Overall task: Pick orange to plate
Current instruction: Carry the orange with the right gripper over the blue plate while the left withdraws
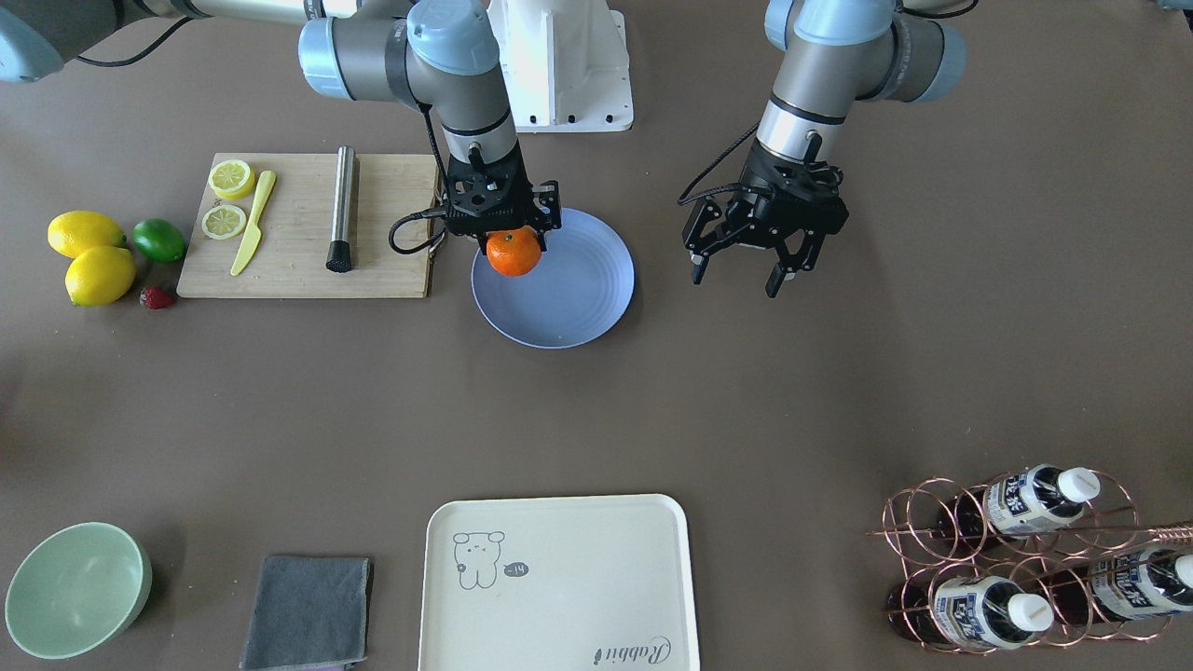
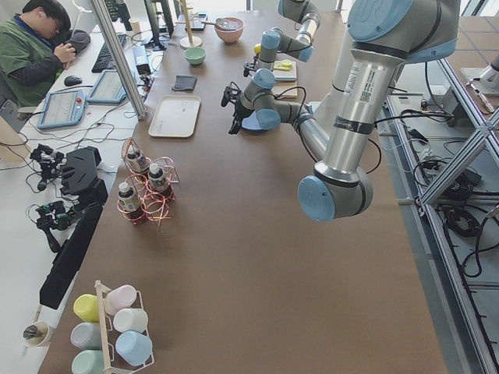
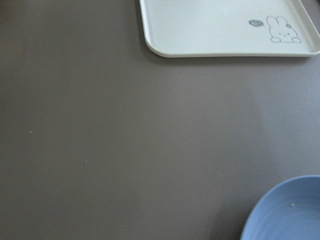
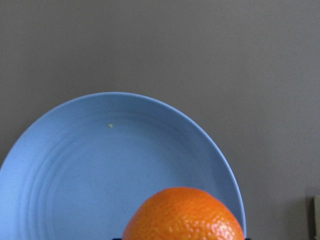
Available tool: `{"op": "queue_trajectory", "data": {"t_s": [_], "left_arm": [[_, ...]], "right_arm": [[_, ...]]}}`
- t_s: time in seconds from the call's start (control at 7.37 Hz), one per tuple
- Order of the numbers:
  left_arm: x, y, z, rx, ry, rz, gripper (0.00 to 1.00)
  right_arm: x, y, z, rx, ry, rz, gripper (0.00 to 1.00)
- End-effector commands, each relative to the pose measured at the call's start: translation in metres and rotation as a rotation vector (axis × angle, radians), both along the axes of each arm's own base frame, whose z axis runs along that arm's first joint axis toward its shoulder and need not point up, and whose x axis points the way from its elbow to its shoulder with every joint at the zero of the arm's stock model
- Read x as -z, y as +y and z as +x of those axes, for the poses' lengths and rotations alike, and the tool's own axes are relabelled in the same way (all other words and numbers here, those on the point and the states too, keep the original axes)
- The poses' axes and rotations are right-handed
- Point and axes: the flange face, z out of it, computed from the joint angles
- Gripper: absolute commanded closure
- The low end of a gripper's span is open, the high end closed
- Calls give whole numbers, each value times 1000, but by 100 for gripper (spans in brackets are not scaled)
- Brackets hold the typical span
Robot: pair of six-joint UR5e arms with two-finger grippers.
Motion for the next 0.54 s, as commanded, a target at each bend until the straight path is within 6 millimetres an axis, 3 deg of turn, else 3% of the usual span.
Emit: {"op": "queue_trajectory", "data": {"t_s": [0.0,0.27,0.41], "left_arm": [[-25,-8,-24,-51,-2,-32,2],[-63,-22,-65,-126,-68,-22,2],[-66,-24,-70,-118,-72,-28,2]], "right_arm": [[-1,-2,-20,-15,16,-1,0],[5,-6,-38,-22,24,-16,0],[20,-5,-39,-33,2,-27,0]]}}
